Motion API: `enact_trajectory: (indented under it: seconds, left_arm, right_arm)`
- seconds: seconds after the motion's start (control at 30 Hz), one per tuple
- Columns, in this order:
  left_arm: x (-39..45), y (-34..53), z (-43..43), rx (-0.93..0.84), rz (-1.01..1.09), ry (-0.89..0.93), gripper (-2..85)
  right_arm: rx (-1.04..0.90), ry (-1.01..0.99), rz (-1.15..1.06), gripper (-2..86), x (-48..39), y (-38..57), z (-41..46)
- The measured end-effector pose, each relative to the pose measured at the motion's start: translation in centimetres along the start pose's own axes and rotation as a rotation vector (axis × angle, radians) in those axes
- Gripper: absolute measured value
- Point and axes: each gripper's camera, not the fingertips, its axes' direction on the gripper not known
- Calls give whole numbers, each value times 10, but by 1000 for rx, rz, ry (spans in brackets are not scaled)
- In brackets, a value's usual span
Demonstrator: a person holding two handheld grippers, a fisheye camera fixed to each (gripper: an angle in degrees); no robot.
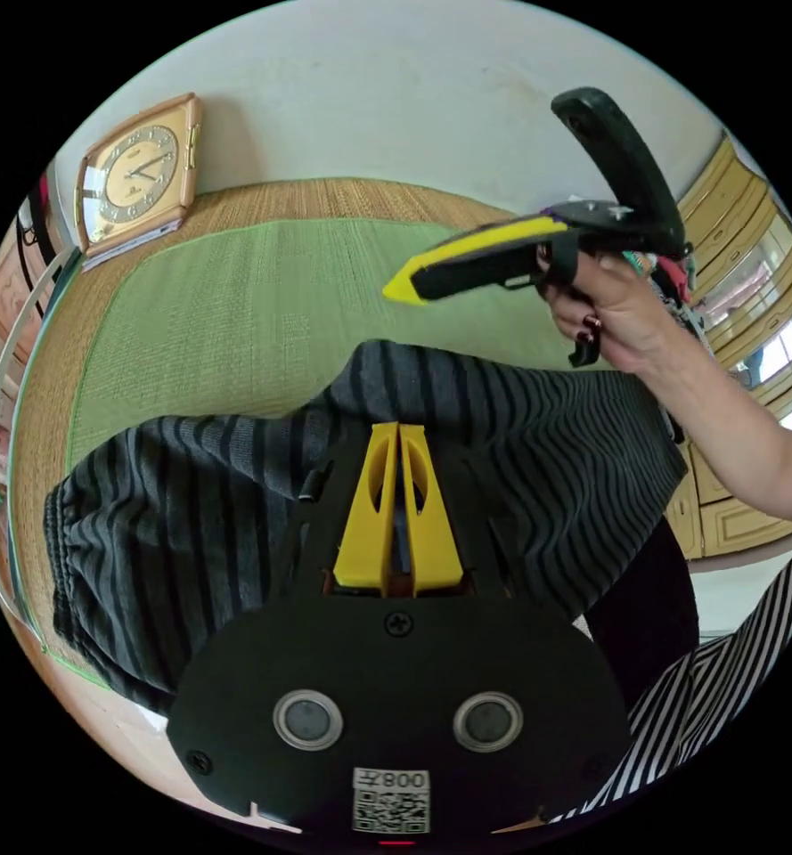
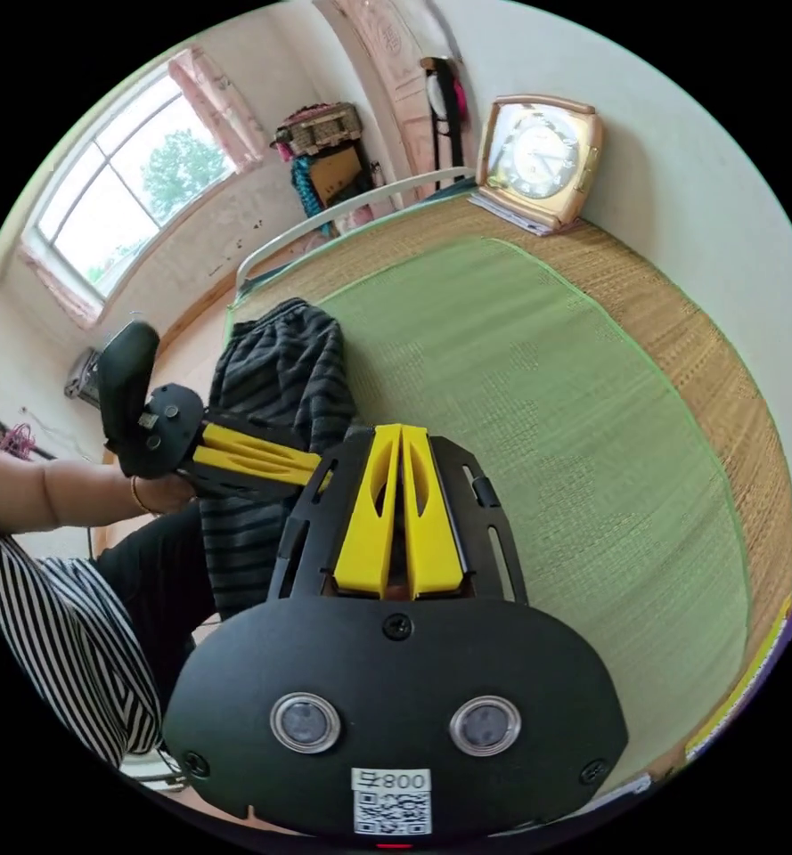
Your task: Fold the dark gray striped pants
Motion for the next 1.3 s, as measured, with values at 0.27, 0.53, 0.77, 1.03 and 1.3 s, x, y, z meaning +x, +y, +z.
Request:
enact_trajectory:
  seconds: [0.27, 0.53, 0.77, 1.03, 1.3]
  left_arm:
    - [-11, 6, -2, 42, -23, -23, 1]
    - [-34, 11, -1, 16, -84, -4, 4]
    - [-69, 83, -52, 97, -272, -70, 32]
    - [-78, 115, -36, -97, -245, -128, 21]
    - [-84, 157, -51, -74, -280, -143, 1]
  right_arm:
    - [29, -60, 56, 1, 16, 28, -8]
    - [-109, -28, 174, 3, 16, 68, 34]
    - [9, -164, 91, 51, -30, 70, 16]
    - [-43, -134, 170, 42, -26, 63, 41]
    - [-70, -25, 343, 3, 22, 63, 48]
